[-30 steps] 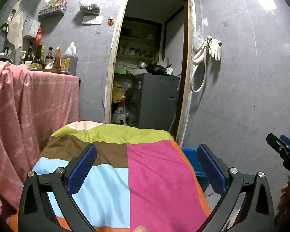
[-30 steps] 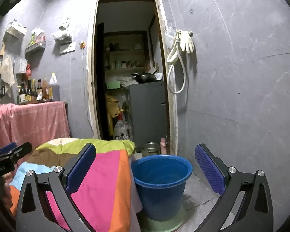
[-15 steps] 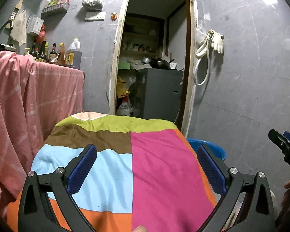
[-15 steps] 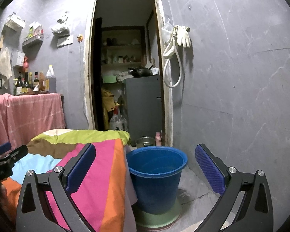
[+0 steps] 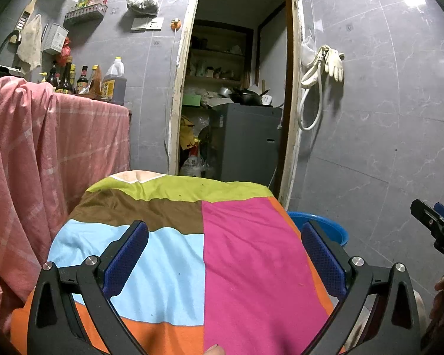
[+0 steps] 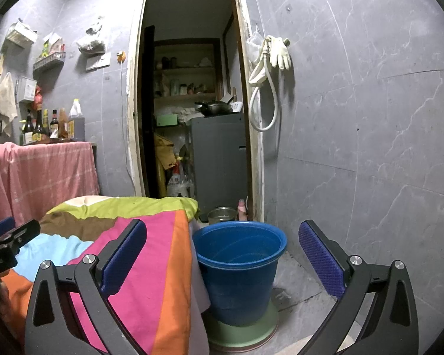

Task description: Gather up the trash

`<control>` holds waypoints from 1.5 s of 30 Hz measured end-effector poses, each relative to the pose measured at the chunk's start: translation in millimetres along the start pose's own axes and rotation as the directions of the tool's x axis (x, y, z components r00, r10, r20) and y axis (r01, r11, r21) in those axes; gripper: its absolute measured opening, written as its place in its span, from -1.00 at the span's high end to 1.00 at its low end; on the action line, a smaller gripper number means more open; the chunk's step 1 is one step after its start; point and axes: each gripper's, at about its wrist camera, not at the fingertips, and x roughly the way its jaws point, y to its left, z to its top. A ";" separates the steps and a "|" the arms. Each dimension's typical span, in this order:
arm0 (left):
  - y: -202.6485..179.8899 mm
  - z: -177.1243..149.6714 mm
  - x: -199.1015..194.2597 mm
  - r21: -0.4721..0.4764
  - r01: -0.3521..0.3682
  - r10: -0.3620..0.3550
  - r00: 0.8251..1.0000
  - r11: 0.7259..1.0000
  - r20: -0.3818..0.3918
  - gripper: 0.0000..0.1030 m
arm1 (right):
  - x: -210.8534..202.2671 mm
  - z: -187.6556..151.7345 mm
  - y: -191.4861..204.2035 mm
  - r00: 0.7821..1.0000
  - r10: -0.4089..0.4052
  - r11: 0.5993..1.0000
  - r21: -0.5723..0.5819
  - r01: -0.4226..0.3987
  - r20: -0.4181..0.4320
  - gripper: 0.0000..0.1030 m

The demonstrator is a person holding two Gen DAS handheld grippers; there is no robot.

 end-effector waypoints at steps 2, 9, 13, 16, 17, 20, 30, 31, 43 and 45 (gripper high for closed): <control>-0.4 -0.1 0.2 0.002 -0.002 0.002 1.000 1.000 -0.001 -0.97 | -0.2 0.0 0.3 1.000 -0.001 1.000 0.000 0.001 0.001 -1.00; 0.8 -0.2 -0.1 -0.003 0.000 0.000 1.000 1.000 0.000 -0.97 | 0.2 0.2 0.0 1.000 -0.001 1.000 0.000 0.001 -0.001 -1.00; 1.9 0.0 -0.1 0.000 0.000 0.000 1.000 1.000 0.001 -0.97 | 0.1 0.3 0.1 1.000 0.000 1.000 0.002 0.000 -0.001 -1.00; 1.7 -0.1 -0.1 -0.002 0.000 0.000 1.000 1.000 -0.001 -0.97 | -0.1 0.3 0.5 1.000 0.000 1.000 0.000 0.000 -0.001 -1.00; 1.7 -0.1 -0.2 -0.001 0.000 0.000 1.000 1.000 0.000 -0.97 | -0.3 0.2 0.6 1.000 -0.001 1.000 0.000 0.001 -0.001 -1.00; 1.8 0.0 -0.1 -0.001 0.000 0.000 1.000 1.000 -0.001 -0.97 | -0.6 -0.6 0.4 1.000 -0.001 1.000 0.001 0.001 -0.001 -1.00; 2.0 -0.3 0.3 -0.001 0.000 0.000 1.000 1.000 -0.003 -0.97 | -0.3 -1.6 -0.9 1.000 -0.002 1.000 0.002 0.002 -0.002 -1.00; 2.3 -0.6 0.4 0.000 0.000 0.000 1.000 1.000 -0.003 -0.97 | -0.2 -1.7 -1.2 1.000 -0.001 1.000 0.003 0.001 -0.004 -1.00; 3.5 -0.7 -0.1 -0.002 0.002 -0.002 1.000 1.000 -0.002 -0.97 | -0.2 -1.0 -1.7 1.000 -0.001 1.000 0.001 0.001 -0.004 -1.00; 3.6 -0.4 0.0 0.000 0.002 -0.002 1.000 1.000 -0.003 -0.97 | -0.1 -0.7 -1.9 1.000 0.000 1.000 0.003 0.000 -0.006 -1.00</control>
